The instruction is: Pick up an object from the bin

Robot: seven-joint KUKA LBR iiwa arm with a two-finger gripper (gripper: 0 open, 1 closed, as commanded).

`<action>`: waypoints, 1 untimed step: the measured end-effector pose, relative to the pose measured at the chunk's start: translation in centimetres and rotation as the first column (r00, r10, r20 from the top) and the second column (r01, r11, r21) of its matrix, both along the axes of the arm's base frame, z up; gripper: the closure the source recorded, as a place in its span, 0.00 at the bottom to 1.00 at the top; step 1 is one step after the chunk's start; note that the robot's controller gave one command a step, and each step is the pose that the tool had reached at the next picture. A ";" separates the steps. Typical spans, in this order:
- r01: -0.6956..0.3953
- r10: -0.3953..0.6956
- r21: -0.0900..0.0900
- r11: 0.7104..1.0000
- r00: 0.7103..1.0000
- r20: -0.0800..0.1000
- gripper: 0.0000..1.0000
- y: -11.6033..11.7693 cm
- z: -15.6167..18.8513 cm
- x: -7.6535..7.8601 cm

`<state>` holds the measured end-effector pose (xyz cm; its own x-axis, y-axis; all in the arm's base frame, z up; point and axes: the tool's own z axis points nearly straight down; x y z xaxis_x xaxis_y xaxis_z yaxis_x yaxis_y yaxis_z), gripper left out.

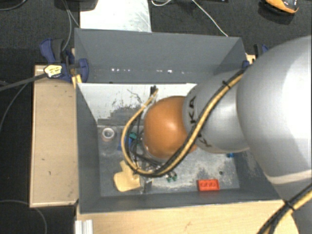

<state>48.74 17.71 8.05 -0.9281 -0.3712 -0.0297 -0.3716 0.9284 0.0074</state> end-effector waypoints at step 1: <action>0.002 -0.002 -0.003 1.000 1.000 -0.005 1.00 -0.1 1.4 -0.1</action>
Offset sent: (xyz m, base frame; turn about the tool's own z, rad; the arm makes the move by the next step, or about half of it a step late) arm 0.0000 0.0001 0.0058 0.0000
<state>48.61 17.57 9.43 -0.9291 -0.3690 -0.0242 -0.3693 0.9293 0.0064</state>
